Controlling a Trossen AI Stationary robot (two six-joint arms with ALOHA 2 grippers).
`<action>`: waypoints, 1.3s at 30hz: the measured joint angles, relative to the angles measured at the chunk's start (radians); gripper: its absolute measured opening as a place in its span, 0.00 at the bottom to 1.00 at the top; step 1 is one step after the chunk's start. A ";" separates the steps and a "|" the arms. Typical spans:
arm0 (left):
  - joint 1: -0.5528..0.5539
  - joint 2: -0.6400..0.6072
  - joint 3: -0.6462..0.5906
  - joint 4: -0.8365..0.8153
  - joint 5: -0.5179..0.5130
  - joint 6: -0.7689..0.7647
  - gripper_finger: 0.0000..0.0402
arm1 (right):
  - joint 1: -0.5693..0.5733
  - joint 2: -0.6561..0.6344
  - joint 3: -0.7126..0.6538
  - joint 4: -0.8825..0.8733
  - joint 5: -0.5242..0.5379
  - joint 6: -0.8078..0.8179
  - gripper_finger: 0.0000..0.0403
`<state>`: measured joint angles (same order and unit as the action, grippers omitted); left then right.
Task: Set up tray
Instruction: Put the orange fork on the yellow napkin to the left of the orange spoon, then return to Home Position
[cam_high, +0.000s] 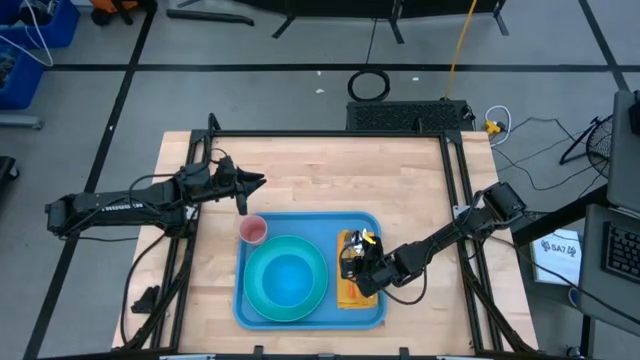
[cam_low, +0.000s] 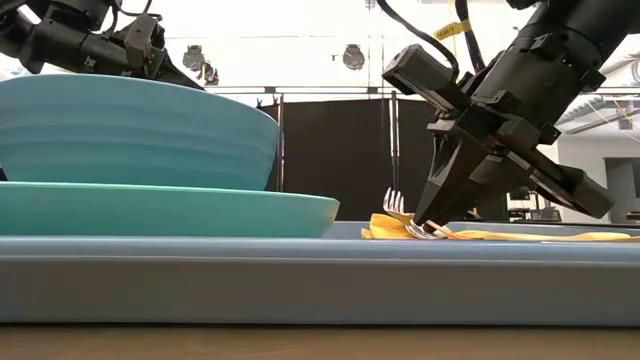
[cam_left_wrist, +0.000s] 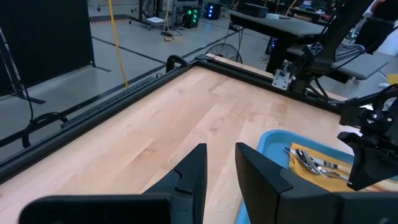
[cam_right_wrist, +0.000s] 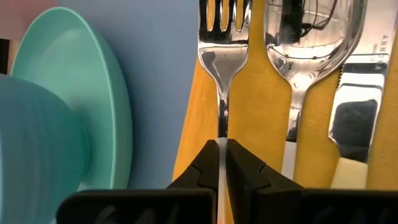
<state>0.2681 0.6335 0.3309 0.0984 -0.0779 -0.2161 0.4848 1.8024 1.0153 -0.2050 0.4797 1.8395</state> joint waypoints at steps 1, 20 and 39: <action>0.000 0.000 0.000 0.000 0.000 0.000 0.22 | 0.000 0.000 0.000 0.000 0.000 0.000 0.00; 0.000 0.000 0.000 -0.007 0.002 -0.002 0.22 | -0.056 -0.006 0.000 0.326 0.012 -0.424 0.25; -0.011 -0.288 -0.103 -0.127 0.102 -0.054 0.22 | 0.153 -0.917 -0.265 0.305 0.460 -1.834 0.22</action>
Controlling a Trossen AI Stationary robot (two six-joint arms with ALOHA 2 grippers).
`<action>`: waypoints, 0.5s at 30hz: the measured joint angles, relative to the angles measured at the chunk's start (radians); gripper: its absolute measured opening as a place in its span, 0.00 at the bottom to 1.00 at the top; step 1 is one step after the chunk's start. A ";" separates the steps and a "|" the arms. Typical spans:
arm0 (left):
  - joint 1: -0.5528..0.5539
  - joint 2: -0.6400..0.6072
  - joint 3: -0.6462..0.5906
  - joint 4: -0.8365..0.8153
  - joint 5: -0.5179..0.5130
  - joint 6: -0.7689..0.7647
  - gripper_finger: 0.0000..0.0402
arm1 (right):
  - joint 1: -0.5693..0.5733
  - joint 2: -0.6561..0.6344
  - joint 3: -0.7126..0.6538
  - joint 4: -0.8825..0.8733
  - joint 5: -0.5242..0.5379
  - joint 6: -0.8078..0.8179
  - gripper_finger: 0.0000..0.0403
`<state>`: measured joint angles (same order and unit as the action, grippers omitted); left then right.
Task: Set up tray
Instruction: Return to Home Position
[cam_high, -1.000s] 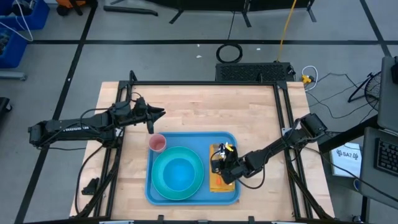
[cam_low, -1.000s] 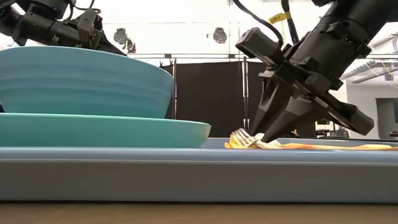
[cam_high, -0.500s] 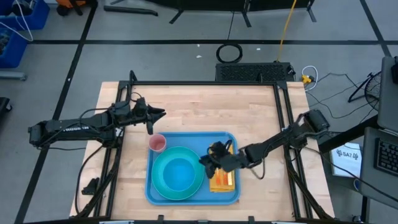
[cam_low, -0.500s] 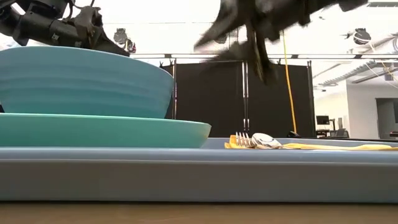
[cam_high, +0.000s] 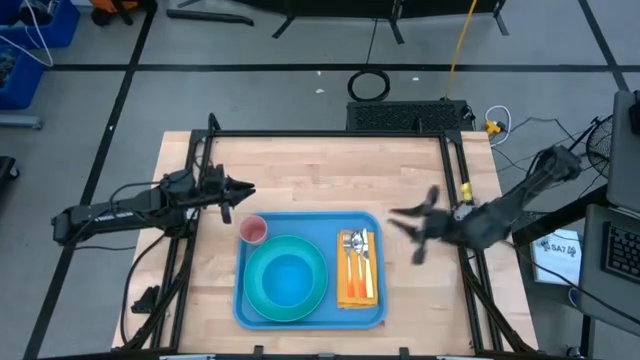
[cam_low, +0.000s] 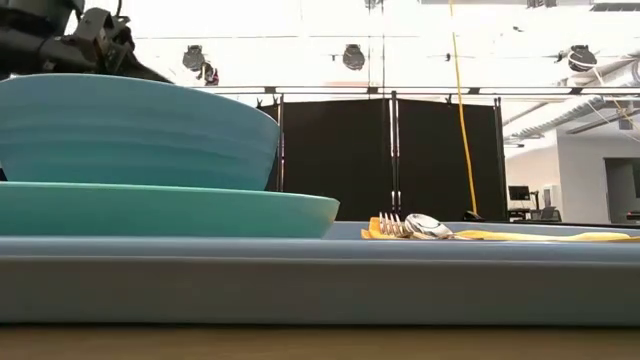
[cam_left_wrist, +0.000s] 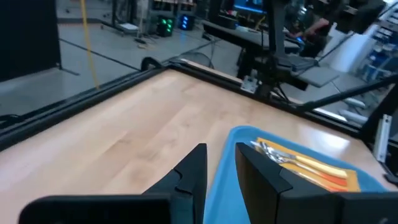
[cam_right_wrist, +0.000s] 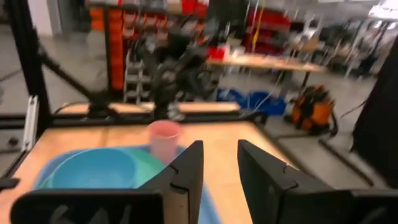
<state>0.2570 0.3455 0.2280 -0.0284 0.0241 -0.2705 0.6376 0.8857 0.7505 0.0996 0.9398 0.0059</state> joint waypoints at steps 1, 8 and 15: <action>-0.006 -0.022 -0.021 0.006 -0.010 -0.002 0.22 | 0.013 -0.072 -0.041 0.003 0.008 -0.027 0.22; -0.088 -0.084 -0.112 0.047 -0.031 -0.001 0.22 | 0.027 -0.551 -0.287 -0.002 0.007 -0.202 0.22; -0.190 -0.099 -0.120 0.066 -0.120 0.025 0.22 | 0.029 -0.882 -0.460 0.044 0.034 -0.360 0.22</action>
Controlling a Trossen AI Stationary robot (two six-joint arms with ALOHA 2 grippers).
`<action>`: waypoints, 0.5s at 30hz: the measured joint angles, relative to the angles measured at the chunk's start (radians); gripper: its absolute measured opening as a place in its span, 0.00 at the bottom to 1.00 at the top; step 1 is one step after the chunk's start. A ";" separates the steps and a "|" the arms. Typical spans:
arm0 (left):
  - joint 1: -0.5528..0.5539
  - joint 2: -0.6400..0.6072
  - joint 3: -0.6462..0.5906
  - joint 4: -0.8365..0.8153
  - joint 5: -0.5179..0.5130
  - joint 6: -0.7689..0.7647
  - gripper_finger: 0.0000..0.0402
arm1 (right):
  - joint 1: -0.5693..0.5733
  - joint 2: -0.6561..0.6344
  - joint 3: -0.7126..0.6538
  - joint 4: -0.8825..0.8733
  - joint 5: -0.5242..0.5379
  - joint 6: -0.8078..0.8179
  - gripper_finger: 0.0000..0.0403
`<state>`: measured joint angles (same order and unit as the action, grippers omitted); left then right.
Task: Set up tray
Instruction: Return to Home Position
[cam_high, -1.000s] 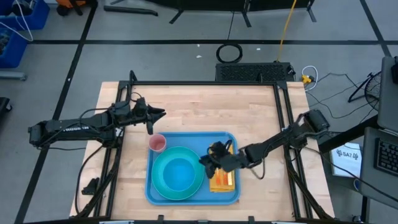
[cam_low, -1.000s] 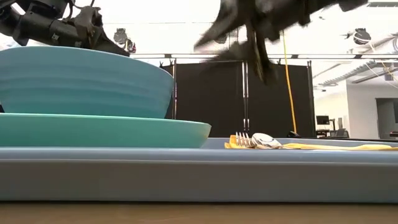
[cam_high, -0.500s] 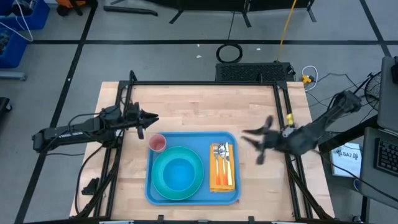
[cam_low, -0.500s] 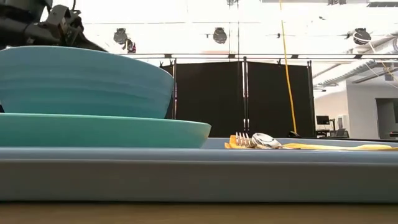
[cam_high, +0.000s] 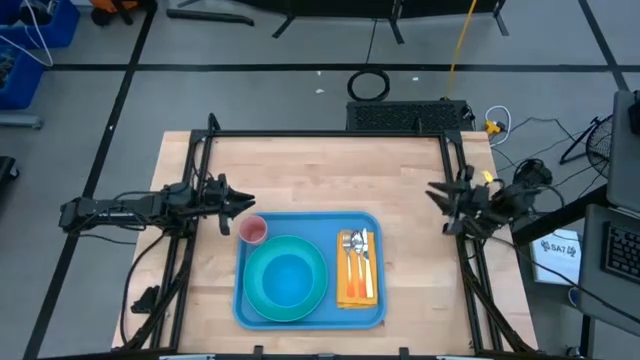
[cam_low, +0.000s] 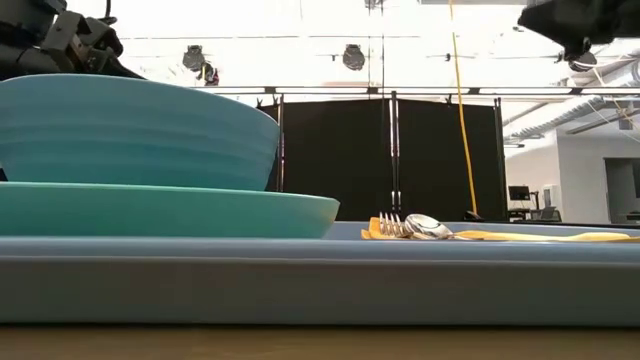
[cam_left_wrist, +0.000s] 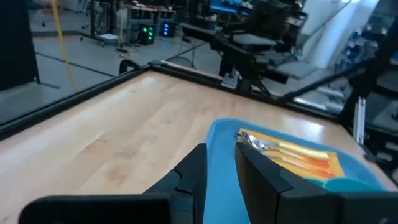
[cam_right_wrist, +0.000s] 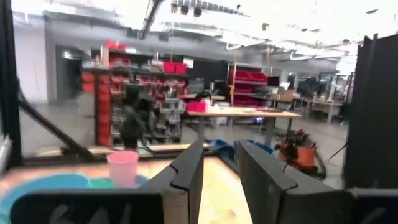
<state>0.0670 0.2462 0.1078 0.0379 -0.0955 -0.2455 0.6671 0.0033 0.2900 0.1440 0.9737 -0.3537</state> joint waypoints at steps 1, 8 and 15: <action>-0.013 -0.004 0.000 0.002 -0.006 0.014 0.22 | 0.002 0.010 -0.012 0.000 0.012 -0.026 0.22; -0.079 -0.018 -0.055 0.068 -0.038 0.014 0.22 | 0.008 -0.002 -0.043 -0.135 -0.175 0.092 0.22; -0.097 -0.026 -0.098 0.133 -0.033 0.004 0.22 | 0.003 -0.001 -0.145 -0.155 -0.404 0.246 0.22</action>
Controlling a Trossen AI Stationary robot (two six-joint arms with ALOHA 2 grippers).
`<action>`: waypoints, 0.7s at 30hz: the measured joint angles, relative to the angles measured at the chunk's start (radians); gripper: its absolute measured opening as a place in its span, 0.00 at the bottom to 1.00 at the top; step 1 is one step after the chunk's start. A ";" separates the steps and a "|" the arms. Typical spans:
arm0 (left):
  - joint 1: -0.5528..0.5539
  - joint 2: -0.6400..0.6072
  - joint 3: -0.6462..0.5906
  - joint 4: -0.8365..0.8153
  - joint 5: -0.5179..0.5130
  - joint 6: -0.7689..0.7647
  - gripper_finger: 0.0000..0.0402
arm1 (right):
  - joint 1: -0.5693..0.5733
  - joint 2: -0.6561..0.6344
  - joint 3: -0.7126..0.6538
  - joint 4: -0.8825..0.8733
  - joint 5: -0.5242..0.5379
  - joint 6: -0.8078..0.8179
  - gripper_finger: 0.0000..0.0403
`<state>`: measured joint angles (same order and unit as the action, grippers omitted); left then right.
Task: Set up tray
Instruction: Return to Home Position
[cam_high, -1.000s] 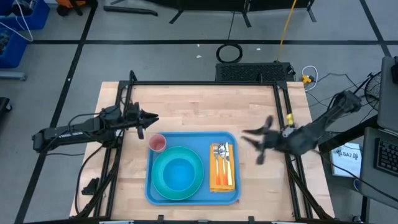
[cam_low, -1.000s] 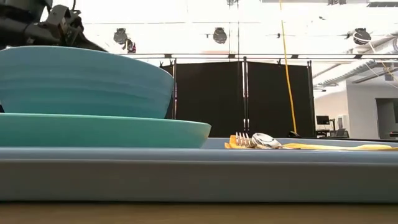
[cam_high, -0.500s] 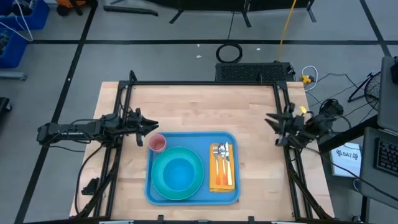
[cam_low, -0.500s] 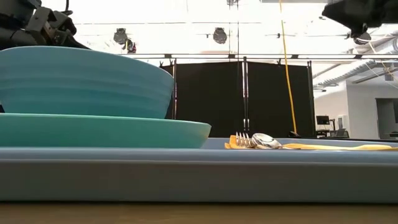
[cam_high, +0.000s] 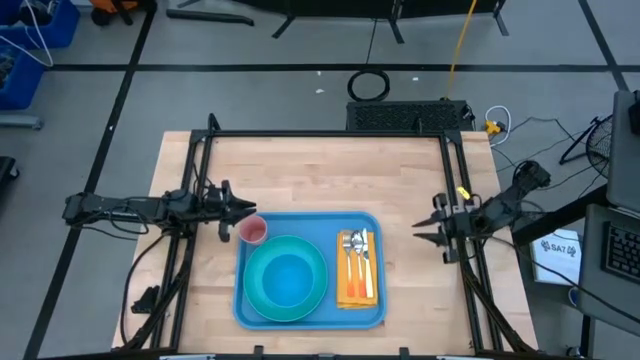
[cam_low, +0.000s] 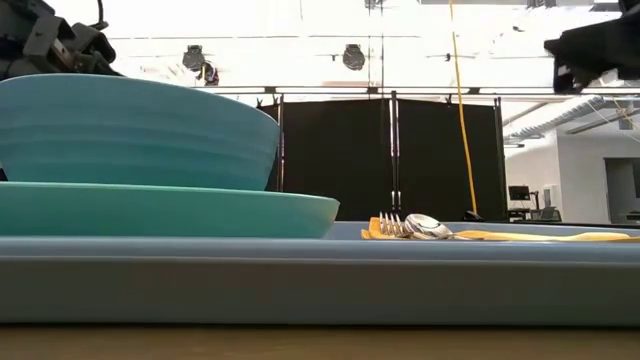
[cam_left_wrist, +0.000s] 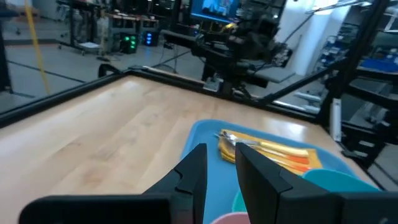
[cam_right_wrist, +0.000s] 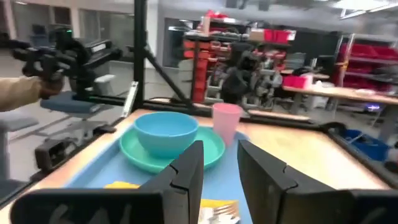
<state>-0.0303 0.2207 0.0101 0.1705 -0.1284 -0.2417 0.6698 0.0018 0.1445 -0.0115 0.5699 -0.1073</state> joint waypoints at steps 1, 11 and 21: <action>0.000 0.000 0.000 0.005 0.011 -0.001 0.22 | -0.008 0.001 -0.015 0.013 0.001 0.006 0.22; 0.000 0.000 0.000 0.015 0.024 0.004 0.22 | -0.197 0.000 -0.104 0.213 -0.268 0.003 0.22; 0.000 0.000 0.000 0.014 0.032 0.004 0.22 | -0.547 0.003 -0.115 0.181 -0.608 0.060 0.18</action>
<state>-0.0307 0.2211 0.0101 0.1848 -0.0967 -0.2375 0.1228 0.0050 0.0296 0.1698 -0.0383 -0.0470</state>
